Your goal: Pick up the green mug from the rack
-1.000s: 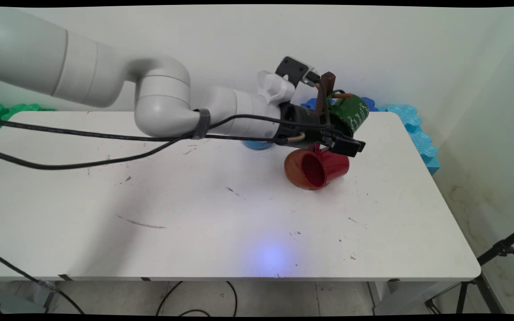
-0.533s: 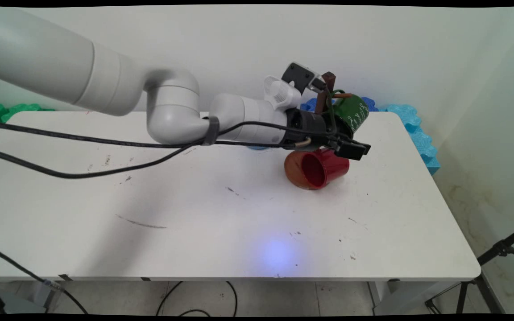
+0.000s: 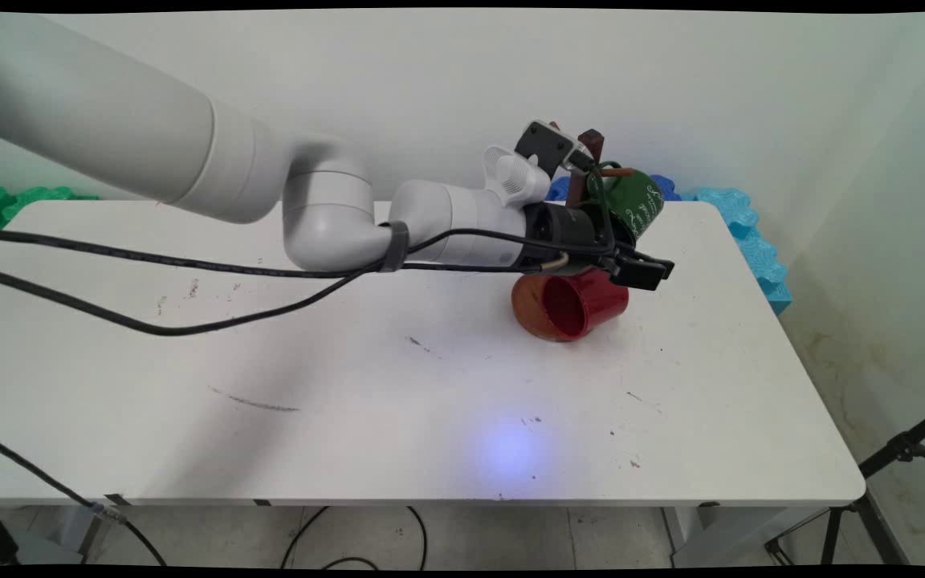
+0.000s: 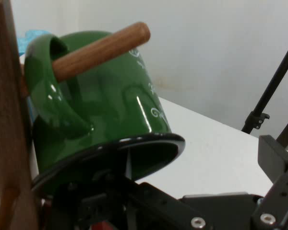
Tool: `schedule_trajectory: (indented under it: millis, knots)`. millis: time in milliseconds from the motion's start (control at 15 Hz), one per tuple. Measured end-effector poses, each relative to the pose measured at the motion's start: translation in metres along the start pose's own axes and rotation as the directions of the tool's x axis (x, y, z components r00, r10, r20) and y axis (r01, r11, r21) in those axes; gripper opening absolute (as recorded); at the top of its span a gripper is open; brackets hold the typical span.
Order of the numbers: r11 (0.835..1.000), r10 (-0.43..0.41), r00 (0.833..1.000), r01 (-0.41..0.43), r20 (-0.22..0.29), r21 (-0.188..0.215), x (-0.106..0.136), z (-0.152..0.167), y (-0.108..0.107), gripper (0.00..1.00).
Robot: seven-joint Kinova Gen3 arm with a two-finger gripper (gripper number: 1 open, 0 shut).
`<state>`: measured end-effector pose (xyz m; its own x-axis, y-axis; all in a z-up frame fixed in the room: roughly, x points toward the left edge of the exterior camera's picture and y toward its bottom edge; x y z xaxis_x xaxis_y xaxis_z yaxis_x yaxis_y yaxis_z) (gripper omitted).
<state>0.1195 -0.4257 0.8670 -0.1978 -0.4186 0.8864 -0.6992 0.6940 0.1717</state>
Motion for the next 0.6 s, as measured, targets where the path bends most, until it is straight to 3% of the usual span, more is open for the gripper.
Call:
schedule_trajectory:
  millis: [600]
  knots:
    - [1.0,-0.006,0.999,0.005,-0.032,-0.013,-0.001,0.013,0.002,1.0]
